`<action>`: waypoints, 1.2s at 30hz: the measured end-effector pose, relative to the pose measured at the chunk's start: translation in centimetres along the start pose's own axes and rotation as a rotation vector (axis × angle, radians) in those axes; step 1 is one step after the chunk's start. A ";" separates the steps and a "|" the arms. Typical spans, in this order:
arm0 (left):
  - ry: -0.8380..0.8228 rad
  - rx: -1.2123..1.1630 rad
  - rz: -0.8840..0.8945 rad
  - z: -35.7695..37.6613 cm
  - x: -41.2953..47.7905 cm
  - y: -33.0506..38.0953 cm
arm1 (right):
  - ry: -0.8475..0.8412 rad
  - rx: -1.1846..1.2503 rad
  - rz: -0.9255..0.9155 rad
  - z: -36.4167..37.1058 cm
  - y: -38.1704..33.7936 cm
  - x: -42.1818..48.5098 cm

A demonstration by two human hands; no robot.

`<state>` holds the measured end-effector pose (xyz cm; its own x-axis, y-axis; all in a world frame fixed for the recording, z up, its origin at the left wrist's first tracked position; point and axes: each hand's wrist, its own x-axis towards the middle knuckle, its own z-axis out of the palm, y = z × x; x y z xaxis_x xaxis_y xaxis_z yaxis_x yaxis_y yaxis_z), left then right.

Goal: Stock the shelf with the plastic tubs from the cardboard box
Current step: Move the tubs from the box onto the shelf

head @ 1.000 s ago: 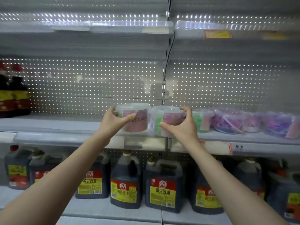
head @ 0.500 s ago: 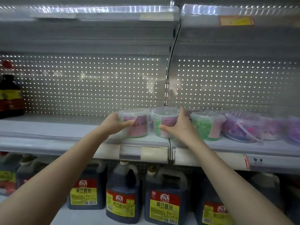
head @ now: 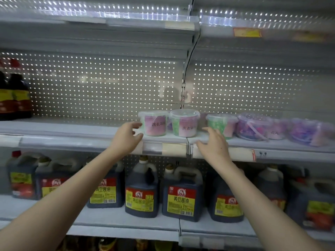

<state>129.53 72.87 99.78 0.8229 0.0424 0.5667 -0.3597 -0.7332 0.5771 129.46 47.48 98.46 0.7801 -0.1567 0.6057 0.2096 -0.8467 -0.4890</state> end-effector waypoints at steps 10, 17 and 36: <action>-0.201 0.179 0.158 3.6 -8.6 0.9 | -0.100 -0.318 -0.032 -2.6 4.3 -10.3; -0.347 0.383 0.254 9.0 -13.4 3.0 | -0.210 -0.481 -0.009 -5.3 9.6 -16.3; -0.738 0.299 0.622 36.0 -25.4 26.2 | -0.252 -0.627 0.477 -25.1 37.1 -33.0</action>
<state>115.00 28.18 79.32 0.6299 -0.7614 0.1533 -0.7757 -0.6267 0.0745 96.69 8.49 76.05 0.8264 -0.5157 0.2260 -0.4873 -0.8562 -0.1717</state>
